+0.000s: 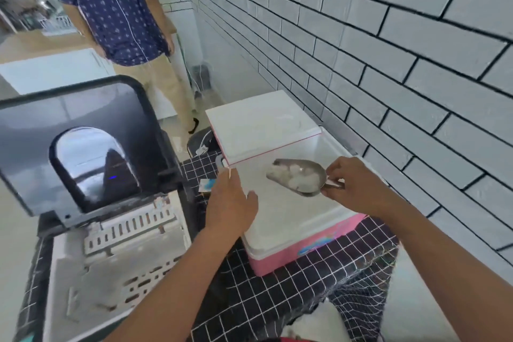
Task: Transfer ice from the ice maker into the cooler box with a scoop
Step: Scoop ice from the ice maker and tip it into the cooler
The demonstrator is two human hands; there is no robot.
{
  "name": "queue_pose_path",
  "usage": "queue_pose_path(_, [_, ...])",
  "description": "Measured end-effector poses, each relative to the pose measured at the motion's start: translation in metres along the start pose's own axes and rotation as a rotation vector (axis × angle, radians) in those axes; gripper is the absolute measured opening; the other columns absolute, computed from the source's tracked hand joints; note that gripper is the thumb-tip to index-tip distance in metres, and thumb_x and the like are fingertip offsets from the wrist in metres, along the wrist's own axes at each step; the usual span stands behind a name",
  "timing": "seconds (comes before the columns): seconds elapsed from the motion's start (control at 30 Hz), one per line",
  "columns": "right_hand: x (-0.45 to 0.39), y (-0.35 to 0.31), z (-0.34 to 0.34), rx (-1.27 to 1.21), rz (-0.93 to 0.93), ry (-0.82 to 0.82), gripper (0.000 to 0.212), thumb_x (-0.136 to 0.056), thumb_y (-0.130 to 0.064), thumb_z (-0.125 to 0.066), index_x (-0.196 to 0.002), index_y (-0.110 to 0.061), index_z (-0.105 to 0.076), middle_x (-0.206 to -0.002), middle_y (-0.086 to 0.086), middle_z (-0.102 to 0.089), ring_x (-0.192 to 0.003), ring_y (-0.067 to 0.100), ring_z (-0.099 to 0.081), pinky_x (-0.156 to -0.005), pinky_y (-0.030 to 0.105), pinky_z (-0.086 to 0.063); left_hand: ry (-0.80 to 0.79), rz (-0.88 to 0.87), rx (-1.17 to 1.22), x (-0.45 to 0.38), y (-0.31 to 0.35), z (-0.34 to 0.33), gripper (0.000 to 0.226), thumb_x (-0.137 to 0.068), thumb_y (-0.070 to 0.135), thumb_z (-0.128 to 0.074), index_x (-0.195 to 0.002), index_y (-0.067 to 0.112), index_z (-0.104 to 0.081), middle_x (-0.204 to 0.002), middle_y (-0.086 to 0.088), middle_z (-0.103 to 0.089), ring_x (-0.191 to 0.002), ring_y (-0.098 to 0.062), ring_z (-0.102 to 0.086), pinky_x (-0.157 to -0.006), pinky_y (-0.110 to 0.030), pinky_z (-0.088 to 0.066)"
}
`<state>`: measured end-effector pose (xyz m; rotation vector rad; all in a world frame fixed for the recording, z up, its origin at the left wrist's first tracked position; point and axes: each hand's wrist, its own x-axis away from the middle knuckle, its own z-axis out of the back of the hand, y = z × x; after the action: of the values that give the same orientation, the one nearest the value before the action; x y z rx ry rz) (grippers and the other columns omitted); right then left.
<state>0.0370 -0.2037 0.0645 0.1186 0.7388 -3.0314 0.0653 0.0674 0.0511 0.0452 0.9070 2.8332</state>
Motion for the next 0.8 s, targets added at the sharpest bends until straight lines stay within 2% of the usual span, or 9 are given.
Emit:
queue_pose_path(0.07, [-0.007,0.017,0.002,0.105,-0.021,-0.021,0.025,-0.077,-0.037,-0.074,-0.082,-0.013,-0.073,-0.094,-0.007,-0.058,-0.09,0.015,-0.056,-0.074,0.031,-0.049,-0.011,0.11,-0.055,-0.005,0.003,-0.02,0.06,-0.092,0.029,-0.048,-0.142,0.003,-0.029,-0.147,-0.013,-0.03,-0.136,-0.027,-0.029,-0.115,-0.039,-0.026])
queue_pose_path(0.13, [-0.014,0.03,0.002,0.254,-0.061,-0.032,0.028,-0.077,-0.041,-0.068,-0.063,-0.018,-0.062,-0.077,-0.005,-0.059,-0.074,0.019,-0.058,-0.055,0.026,-0.04,-0.013,0.171,-0.071,-0.005,0.004,-0.036,0.069,-0.089,0.023,-0.047,-0.147,-0.001,-0.017,-0.154,-0.012,-0.018,-0.142,-0.027,-0.019,-0.117,-0.038,-0.023])
queue_pose_path(0.17, [-0.018,0.035,0.002,0.333,-0.07,-0.04,0.03,-0.078,-0.042,-0.065,-0.061,-0.018,-0.057,-0.073,-0.004,-0.06,-0.071,0.021,-0.059,-0.052,0.025,-0.035,0.003,0.178,-0.08,-0.004,0.004,-0.043,0.073,-0.087,0.017,-0.047,-0.149,-0.001,-0.012,-0.157,-0.011,-0.011,-0.145,-0.028,-0.014,-0.118,-0.038,-0.021])
queue_pose_path(0.33, [-0.03,0.039,0.007,0.541,-0.047,-0.085,0.018,-0.084,-0.033,-0.059,-0.081,-0.017,-0.066,-0.087,0.005,-0.063,-0.078,0.026,-0.062,-0.062,0.027,-0.042,0.096,0.168,-0.011,0.001,-0.002,-0.058,0.082,-0.081,-0.007,-0.043,-0.152,0.002,-0.004,-0.161,-0.004,0.0,-0.149,-0.021,0.001,-0.121,-0.033,-0.013])
queue_pose_path(0.47, [-0.032,0.041,0.009,0.608,-0.031,-0.091,0.019,-0.086,-0.031,-0.057,-0.071,-0.019,-0.055,-0.074,0.002,-0.052,-0.065,0.025,-0.051,-0.058,0.027,-0.037,0.126,0.16,-0.001,0.0,-0.004,-0.063,0.081,-0.08,-0.01,-0.041,-0.152,0.001,-0.006,-0.161,-0.005,-0.002,-0.149,-0.018,0.002,-0.121,-0.029,-0.012])
queue_pose_path(0.6, [-0.032,0.04,0.012,0.573,-0.051,-0.141,0.014,-0.083,-0.03,-0.06,-0.084,-0.018,-0.065,-0.085,0.005,-0.062,-0.079,0.029,-0.064,-0.061,0.028,-0.04,0.128,0.177,-0.01,-0.001,-0.003,-0.065,0.079,-0.08,-0.009,-0.042,-0.151,0.0,-0.01,-0.16,-0.006,-0.006,-0.149,-0.022,-0.002,-0.122,-0.034,-0.011])
queue_pose_path(0.7, [-0.032,0.037,0.014,0.555,-0.051,-0.139,0.01,-0.078,-0.026,-0.061,-0.078,-0.017,-0.066,-0.078,0.003,-0.063,-0.074,0.028,-0.063,-0.059,0.027,-0.04,0.088,0.171,-0.114,-0.001,-0.003,-0.064,0.079,-0.085,-0.002,-0.041,-0.152,-0.002,0.001,-0.161,-0.01,0.004,-0.149,-0.026,0.008,-0.116,-0.027,0.009])
queue_pose_path(0.73, [-0.033,0.035,0.016,0.534,-0.045,-0.138,0.012,-0.078,-0.027,-0.061,-0.074,-0.017,-0.065,-0.075,0.002,-0.062,-0.07,0.027,-0.062,-0.058,0.026,-0.039,0.046,0.175,-0.09,-0.001,-0.002,-0.06,0.079,-0.087,-0.001,-0.041,-0.152,-0.001,0.004,-0.161,-0.009,0.008,-0.149,-0.025,0.01,-0.115,-0.025,0.009])
queue_pose_path(0.8, [-0.035,0.028,0.019,0.454,-0.025,-0.14,0.021,-0.079,-0.032,-0.061,-0.062,-0.019,-0.06,-0.065,0.0,-0.059,-0.063,0.023,-0.059,-0.053,0.025,-0.036,-0.059,0.158,0.011,-0.003,-0.001,-0.045,0.073,-0.09,0.006,-0.045,-0.153,0.004,-0.008,-0.161,-0.003,0.001,-0.149,-0.026,-0.003,-0.118,-0.027,-0.01])
